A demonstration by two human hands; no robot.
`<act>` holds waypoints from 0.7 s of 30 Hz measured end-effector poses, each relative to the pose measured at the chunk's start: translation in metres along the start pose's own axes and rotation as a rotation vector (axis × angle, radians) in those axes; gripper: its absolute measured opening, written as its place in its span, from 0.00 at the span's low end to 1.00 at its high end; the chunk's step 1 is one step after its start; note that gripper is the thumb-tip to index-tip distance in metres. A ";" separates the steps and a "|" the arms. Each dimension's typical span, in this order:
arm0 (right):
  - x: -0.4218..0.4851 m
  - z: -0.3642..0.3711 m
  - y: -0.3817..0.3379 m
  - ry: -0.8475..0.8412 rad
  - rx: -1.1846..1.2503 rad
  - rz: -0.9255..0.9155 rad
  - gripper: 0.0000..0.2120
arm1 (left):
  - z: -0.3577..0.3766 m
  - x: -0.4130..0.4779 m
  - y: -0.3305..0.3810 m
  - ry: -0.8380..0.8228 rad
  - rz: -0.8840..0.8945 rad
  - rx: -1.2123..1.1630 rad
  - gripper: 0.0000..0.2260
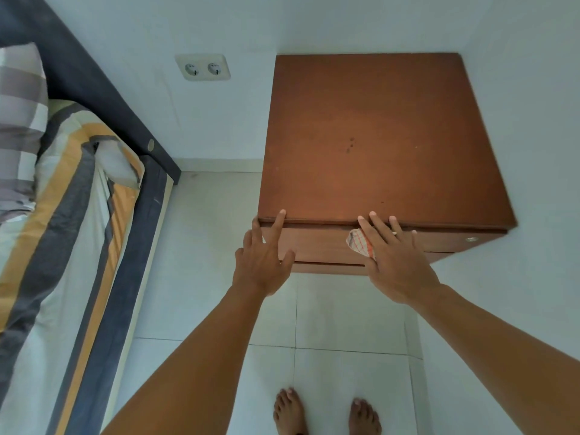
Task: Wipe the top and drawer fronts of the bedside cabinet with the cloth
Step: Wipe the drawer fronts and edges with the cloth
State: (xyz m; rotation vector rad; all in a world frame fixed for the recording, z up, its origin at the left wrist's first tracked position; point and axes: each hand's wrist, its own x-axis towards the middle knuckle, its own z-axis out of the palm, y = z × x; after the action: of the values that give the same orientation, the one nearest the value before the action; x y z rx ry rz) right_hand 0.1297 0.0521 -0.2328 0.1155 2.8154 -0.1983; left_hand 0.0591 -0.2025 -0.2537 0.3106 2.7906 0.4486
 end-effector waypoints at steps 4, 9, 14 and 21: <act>-0.003 0.010 -0.004 0.039 0.030 0.006 0.37 | 0.003 0.000 0.000 -0.012 -0.026 -0.023 0.34; -0.005 0.016 -0.012 0.091 0.012 0.024 0.38 | -0.007 0.005 -0.004 -0.074 -0.043 0.115 0.33; 0.004 0.013 -0.009 0.110 -0.027 -0.007 0.35 | -0.013 0.003 0.003 -0.120 -0.092 0.133 0.33; 0.000 0.002 -0.016 0.348 0.053 0.037 0.31 | -0.010 0.002 0.011 -0.143 -0.143 0.096 0.33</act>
State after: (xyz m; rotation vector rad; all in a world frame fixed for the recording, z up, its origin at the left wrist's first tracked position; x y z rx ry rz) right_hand 0.1284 0.0358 -0.2325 0.2340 3.1515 -0.2670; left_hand 0.0558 -0.1947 -0.2417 0.1555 2.6760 0.2488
